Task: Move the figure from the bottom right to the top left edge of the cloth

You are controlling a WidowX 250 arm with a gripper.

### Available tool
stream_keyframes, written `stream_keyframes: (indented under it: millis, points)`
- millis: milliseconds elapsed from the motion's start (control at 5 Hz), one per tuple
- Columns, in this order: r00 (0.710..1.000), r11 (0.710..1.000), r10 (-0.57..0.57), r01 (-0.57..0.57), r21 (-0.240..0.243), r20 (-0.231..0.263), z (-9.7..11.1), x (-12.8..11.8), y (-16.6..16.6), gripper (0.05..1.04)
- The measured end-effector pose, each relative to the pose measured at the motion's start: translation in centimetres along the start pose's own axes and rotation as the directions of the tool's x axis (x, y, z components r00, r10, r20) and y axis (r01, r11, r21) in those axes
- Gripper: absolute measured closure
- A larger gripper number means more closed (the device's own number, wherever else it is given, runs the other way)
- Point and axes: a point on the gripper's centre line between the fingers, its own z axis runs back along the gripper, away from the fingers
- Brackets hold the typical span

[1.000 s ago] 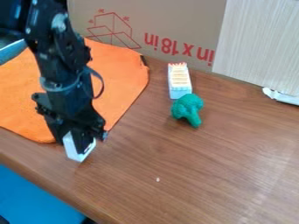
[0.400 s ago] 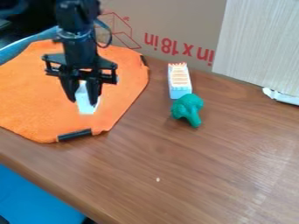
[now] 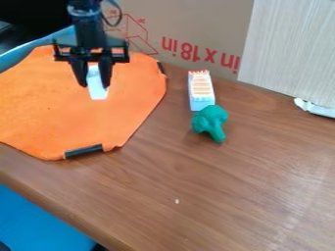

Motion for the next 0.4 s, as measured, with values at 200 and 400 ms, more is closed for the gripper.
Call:
stream_keyframes:
  millis: [200, 400]
  points:
    - [0.997, 0.997, 0.078, -0.078, 0.003, 0.008, -0.2, 2.9, 0.4, 0.661]
    - [0.992, 0.992, 0.125, -0.125, 0.026, 0.018, -1.1, 4.9, 1.0, 0.661]
